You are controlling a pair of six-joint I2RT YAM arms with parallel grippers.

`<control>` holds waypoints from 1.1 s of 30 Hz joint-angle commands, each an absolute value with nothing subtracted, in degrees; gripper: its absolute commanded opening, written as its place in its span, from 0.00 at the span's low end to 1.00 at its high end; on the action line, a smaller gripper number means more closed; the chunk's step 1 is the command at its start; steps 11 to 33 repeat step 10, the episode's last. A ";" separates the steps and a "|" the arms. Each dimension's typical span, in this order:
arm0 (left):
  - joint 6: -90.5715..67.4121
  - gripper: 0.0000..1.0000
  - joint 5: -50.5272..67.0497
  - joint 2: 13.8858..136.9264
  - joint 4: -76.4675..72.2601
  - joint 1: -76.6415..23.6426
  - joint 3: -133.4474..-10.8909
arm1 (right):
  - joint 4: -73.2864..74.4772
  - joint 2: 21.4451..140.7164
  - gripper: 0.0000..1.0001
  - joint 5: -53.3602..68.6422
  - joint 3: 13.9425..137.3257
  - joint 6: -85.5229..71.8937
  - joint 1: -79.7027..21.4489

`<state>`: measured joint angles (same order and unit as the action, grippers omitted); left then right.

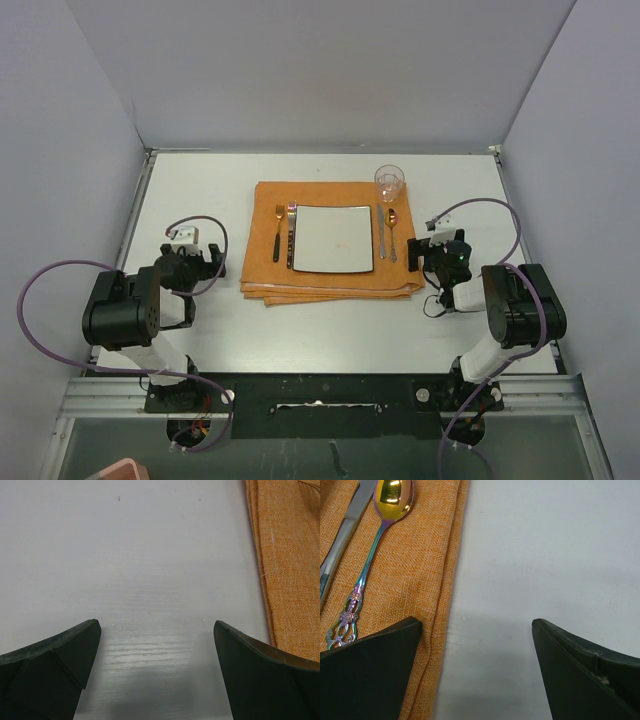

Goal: Set the dinner table for one person
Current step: Reset both arms

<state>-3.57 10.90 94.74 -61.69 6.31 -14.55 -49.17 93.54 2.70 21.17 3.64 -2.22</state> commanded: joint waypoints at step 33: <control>-2.78 0.98 10.07 92.01 -63.17 5.84 -16.27 | -51.24 93.00 0.98 1.27 22.79 3.60 -1.69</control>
